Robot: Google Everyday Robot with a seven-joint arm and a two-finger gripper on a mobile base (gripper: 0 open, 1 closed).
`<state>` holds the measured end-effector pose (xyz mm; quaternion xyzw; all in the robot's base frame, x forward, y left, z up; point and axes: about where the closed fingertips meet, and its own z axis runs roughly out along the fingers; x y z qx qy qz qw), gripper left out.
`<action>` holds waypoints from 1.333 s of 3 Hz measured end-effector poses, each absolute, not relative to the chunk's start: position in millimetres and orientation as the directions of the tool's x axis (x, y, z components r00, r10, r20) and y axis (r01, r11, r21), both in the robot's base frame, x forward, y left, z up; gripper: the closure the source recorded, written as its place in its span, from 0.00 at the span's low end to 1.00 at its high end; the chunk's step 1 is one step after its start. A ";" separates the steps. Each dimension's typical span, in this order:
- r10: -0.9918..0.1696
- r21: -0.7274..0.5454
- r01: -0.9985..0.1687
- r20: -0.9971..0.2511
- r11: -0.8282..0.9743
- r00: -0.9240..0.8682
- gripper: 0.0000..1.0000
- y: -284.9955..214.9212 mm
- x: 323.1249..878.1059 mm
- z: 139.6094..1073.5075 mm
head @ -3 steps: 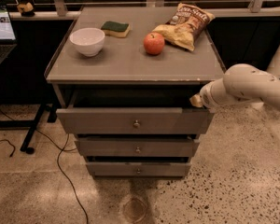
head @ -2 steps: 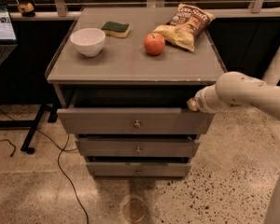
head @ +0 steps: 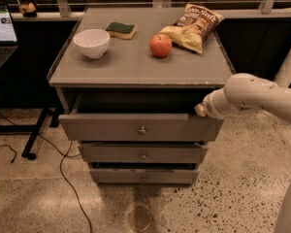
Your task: Open top drawer
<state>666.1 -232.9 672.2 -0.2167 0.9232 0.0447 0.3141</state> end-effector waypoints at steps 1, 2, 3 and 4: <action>-0.357 -0.038 -0.417 -0.590 0.908 -0.724 1.00 -236.8 658.2 673.5; -0.357 -0.038 -0.417 -0.590 0.908 -0.724 1.00 -236.7 658.2 676.1; -0.374 -0.045 -0.434 -0.595 0.900 -0.712 1.00 -226.0 665.3 675.2; -0.400 -0.051 -0.459 -0.580 0.887 -0.709 1.00 -215.2 668.0 667.2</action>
Offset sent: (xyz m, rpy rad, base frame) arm -0.0944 -0.0366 -0.0262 0.0811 0.1599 -0.1256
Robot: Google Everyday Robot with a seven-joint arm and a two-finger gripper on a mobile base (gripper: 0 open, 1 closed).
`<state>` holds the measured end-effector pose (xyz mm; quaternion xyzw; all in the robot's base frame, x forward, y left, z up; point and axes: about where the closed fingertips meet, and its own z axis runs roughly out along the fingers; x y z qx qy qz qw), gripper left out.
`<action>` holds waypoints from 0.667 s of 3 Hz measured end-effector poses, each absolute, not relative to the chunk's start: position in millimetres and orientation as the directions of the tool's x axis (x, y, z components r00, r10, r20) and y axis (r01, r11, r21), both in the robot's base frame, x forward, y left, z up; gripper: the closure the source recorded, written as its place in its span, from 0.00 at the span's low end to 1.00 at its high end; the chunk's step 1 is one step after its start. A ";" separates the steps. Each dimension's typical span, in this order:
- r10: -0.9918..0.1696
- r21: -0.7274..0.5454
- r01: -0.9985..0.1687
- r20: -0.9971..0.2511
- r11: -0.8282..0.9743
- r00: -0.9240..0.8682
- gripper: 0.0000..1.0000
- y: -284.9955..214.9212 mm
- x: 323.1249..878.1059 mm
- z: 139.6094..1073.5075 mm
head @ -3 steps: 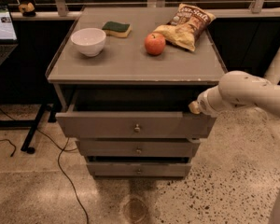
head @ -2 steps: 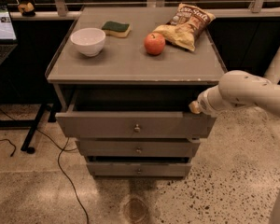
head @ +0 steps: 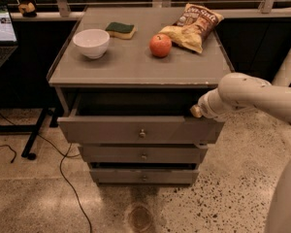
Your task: Open top drawer
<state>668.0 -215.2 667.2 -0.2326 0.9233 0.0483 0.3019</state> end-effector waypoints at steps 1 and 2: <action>-0.409 -0.046 -0.465 -0.560 0.884 -0.721 1.00 -217.0 664.0 663.9; -0.404 -0.036 -0.461 -0.546 0.886 -0.734 1.00 -221.6 656.7 661.9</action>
Offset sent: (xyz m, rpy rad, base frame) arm -0.0444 -0.0271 -0.0120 0.0016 0.1171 -0.0233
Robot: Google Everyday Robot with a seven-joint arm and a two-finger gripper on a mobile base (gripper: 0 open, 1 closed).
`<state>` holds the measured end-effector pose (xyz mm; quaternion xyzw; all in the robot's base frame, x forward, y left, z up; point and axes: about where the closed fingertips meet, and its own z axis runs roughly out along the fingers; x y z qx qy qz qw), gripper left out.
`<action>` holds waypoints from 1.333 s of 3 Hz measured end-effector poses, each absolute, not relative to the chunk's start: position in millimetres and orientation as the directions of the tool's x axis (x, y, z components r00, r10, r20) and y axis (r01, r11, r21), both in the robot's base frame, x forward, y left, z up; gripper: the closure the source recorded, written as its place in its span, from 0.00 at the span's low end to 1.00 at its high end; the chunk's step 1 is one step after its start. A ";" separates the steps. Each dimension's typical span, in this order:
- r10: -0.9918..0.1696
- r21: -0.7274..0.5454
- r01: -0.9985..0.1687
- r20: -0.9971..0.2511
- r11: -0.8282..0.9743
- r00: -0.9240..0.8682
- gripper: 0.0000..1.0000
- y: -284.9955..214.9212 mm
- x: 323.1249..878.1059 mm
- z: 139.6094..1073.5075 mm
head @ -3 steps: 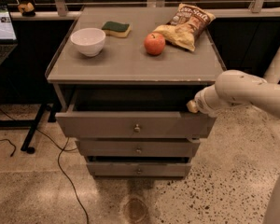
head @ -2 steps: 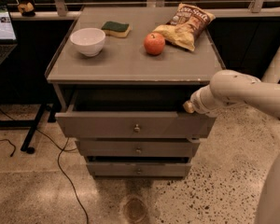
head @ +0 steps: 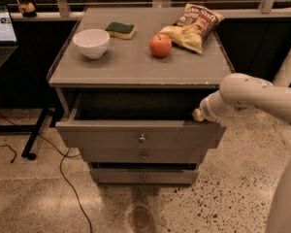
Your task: Open top drawer
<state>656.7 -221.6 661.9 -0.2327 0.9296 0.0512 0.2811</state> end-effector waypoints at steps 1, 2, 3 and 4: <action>-0.328 0.027 -0.398 -0.517 0.917 -0.791 1.00 -249.6 607.1 665.2; -0.327 0.027 -0.397 -0.517 0.917 -0.791 1.00 -249.9 606.7 665.2; -0.419 0.014 -0.493 -0.507 0.870 -0.754 1.00 -222.0 609.2 666.1; -0.504 0.008 -0.580 -0.485 0.815 -0.715 1.00 -195.3 606.9 663.4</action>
Offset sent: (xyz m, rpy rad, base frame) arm -0.0766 -0.0468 0.0070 0.0713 0.0840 -0.1186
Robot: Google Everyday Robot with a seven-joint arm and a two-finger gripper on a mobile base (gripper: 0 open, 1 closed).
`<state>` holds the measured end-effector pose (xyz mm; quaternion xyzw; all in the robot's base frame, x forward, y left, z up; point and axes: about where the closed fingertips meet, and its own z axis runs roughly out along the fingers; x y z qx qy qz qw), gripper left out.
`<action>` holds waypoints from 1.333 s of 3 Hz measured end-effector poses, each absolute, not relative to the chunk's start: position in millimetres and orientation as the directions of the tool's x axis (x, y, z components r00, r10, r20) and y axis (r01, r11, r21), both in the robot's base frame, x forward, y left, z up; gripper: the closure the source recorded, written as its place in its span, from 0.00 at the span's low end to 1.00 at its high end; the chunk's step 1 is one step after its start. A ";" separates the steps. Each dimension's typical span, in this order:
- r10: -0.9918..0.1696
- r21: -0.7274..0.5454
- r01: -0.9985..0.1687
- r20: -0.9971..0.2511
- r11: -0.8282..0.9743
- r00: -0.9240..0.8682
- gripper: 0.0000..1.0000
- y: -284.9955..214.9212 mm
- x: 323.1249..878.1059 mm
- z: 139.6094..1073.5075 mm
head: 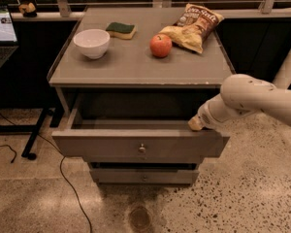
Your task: Open top drawer
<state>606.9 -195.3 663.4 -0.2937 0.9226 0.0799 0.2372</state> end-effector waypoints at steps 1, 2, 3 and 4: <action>-0.506 0.009 -0.582 -0.483 0.813 -0.714 1.00 -195.0 606.3 663.0; -0.457 0.040 -0.540 -0.483 0.841 -0.747 1.00 -206.3 596.4 657.8; -0.372 0.078 -0.467 -0.498 0.881 -0.783 1.00 -221.9 574.4 658.0; -0.310 0.106 -0.414 -0.506 0.904 -0.805 1.00 -234.0 550.3 658.4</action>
Offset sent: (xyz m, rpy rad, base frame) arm -0.0226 -0.0283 -0.0111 0.0570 0.0393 -0.1174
